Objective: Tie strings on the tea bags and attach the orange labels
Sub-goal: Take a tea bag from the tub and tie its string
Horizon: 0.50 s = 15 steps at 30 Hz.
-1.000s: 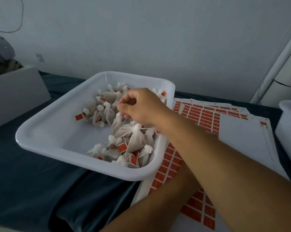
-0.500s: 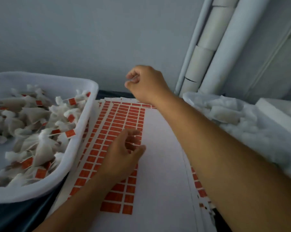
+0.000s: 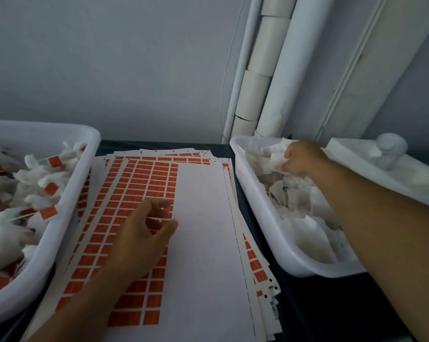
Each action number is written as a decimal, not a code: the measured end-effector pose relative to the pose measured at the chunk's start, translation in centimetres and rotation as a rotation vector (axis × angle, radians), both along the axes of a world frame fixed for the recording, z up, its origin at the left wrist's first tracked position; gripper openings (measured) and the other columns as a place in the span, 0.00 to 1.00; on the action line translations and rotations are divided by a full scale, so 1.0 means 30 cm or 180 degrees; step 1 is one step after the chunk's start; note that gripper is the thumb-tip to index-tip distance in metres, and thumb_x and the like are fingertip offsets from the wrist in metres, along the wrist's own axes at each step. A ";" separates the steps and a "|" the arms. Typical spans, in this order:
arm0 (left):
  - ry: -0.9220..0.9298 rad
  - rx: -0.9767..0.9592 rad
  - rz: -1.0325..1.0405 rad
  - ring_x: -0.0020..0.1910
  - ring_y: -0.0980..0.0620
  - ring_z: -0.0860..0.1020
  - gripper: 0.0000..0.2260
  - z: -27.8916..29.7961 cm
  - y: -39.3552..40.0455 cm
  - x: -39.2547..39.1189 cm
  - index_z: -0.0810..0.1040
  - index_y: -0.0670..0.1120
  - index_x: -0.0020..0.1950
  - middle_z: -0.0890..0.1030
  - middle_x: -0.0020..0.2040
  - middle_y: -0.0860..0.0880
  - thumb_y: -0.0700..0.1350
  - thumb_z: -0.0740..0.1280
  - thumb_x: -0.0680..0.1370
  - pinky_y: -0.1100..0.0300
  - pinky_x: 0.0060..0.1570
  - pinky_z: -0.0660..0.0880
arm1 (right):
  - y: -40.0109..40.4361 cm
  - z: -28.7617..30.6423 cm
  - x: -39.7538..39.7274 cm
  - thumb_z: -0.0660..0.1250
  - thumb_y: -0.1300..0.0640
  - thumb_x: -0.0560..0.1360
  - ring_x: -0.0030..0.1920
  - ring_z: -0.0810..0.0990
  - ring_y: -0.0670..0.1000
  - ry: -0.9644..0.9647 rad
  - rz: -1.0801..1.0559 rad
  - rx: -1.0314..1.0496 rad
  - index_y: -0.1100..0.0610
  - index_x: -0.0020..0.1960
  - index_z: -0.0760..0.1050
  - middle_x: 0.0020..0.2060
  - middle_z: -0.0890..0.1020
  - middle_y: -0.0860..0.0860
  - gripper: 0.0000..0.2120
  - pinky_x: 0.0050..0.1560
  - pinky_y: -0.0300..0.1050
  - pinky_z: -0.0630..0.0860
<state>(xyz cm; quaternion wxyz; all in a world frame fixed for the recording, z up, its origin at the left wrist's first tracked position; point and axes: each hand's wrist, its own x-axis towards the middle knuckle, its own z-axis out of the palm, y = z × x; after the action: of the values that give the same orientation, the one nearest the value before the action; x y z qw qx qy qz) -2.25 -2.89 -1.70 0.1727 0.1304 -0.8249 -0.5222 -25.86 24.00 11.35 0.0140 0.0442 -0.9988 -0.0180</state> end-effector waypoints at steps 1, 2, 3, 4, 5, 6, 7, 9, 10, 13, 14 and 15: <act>0.0002 -0.0011 0.0001 0.47 0.57 0.80 0.13 -0.001 0.000 0.001 0.73 0.59 0.62 0.79 0.52 0.60 0.48 0.71 0.79 0.74 0.28 0.73 | 0.014 -0.022 -0.006 0.73 0.54 0.76 0.62 0.79 0.59 -0.0016 -0.0050 -0.0006 0.57 0.67 0.78 0.65 0.79 0.57 0.20 0.60 0.49 0.78; -0.0002 -0.0015 0.0010 0.47 0.57 0.80 0.13 0.000 0.000 0.002 0.73 0.59 0.61 0.79 0.52 0.60 0.48 0.71 0.79 0.74 0.28 0.73 | 0.026 -0.043 -0.013 0.73 0.53 0.76 0.63 0.78 0.60 -0.0019 -0.0089 -0.0019 0.56 0.68 0.76 0.66 0.77 0.58 0.22 0.61 0.49 0.77; 0.0009 -0.0005 0.0011 0.47 0.57 0.80 0.13 0.000 0.000 0.002 0.73 0.59 0.61 0.79 0.52 0.60 0.48 0.71 0.79 0.74 0.28 0.73 | 0.034 -0.061 -0.018 0.74 0.51 0.75 0.65 0.76 0.61 -0.0002 -0.0115 -0.0029 0.55 0.69 0.75 0.67 0.75 0.59 0.24 0.62 0.51 0.76; -0.0003 -0.0010 0.0009 0.47 0.57 0.80 0.13 -0.001 0.000 0.002 0.73 0.59 0.61 0.78 0.52 0.60 0.49 0.71 0.79 0.74 0.28 0.73 | 0.040 -0.077 -0.023 0.75 0.49 0.75 0.66 0.74 0.62 0.0039 -0.0120 -0.0028 0.54 0.70 0.73 0.67 0.73 0.59 0.27 0.62 0.52 0.75; -0.0010 -0.0019 0.0001 0.47 0.57 0.80 0.13 -0.002 0.000 0.000 0.73 0.59 0.61 0.78 0.52 0.61 0.49 0.71 0.79 0.74 0.27 0.73 | 0.044 -0.092 -0.028 0.76 0.46 0.74 0.67 0.72 0.62 0.0109 -0.0092 -0.0009 0.53 0.71 0.71 0.68 0.71 0.59 0.29 0.61 0.53 0.74; -0.0017 -0.0012 -0.0004 0.47 0.57 0.80 0.13 -0.002 0.000 -0.001 0.73 0.59 0.62 0.78 0.52 0.61 0.49 0.71 0.79 0.74 0.27 0.73 | 0.045 -0.105 -0.033 0.76 0.44 0.74 0.67 0.71 0.62 0.0185 -0.0039 0.0040 0.52 0.71 0.70 0.68 0.70 0.59 0.30 0.60 0.54 0.73; -0.0007 0.0009 -0.0003 0.47 0.57 0.80 0.14 -0.002 0.001 -0.003 0.73 0.59 0.62 0.78 0.52 0.62 0.49 0.71 0.79 0.74 0.28 0.73 | 0.043 -0.117 -0.037 0.76 0.43 0.73 0.67 0.71 0.62 0.0265 0.0035 0.0120 0.51 0.71 0.69 0.68 0.70 0.58 0.31 0.60 0.54 0.72; -0.0014 0.0001 -0.0003 0.47 0.58 0.80 0.14 -0.003 0.001 -0.004 0.73 0.59 0.62 0.78 0.52 0.62 0.49 0.71 0.79 0.74 0.28 0.73 | 0.034 -0.137 -0.041 0.75 0.42 0.73 0.65 0.71 0.61 0.0433 0.0180 0.0288 0.50 0.70 0.69 0.67 0.71 0.58 0.30 0.60 0.54 0.72; -0.0017 -0.0010 0.0001 0.47 0.58 0.80 0.14 -0.003 0.002 -0.004 0.73 0.59 0.62 0.78 0.52 0.61 0.49 0.71 0.79 0.74 0.29 0.73 | 0.029 -0.145 -0.042 0.74 0.44 0.74 0.64 0.72 0.61 0.0539 0.0246 0.0338 0.51 0.70 0.70 0.66 0.72 0.58 0.28 0.59 0.54 0.73; -0.0010 -0.0013 0.0017 0.47 0.57 0.80 0.14 -0.004 0.003 -0.002 0.73 0.59 0.62 0.78 0.52 0.61 0.49 0.71 0.79 0.73 0.30 0.73 | 0.020 -0.159 -0.045 0.70 0.54 0.76 0.60 0.74 0.61 0.0867 0.0395 0.0457 0.53 0.66 0.73 0.61 0.75 0.57 0.19 0.53 0.52 0.74; -0.0008 -0.0004 0.0020 0.47 0.57 0.80 0.13 -0.003 0.003 -0.001 0.73 0.59 0.61 0.78 0.52 0.61 0.49 0.71 0.79 0.73 0.30 0.73 | 0.018 -0.159 -0.045 0.69 0.56 0.76 0.59 0.74 0.60 0.0917 0.0404 0.0474 0.54 0.65 0.74 0.60 0.76 0.57 0.18 0.51 0.51 0.74; -0.0010 0.0005 0.0017 0.47 0.58 0.80 0.13 -0.003 0.003 0.000 0.73 0.59 0.61 0.78 0.52 0.61 0.49 0.71 0.79 0.73 0.29 0.73 | 0.016 -0.157 -0.044 0.69 0.56 0.76 0.58 0.75 0.60 0.0953 0.0390 0.0464 0.54 0.63 0.75 0.59 0.76 0.57 0.16 0.50 0.51 0.74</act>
<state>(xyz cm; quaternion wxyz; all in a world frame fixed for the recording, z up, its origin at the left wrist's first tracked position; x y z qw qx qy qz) -2.26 -2.79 -1.80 0.1727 0.1336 -0.8244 -0.5222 -27.18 24.48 6.63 0.1605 0.1027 -0.9770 -0.0959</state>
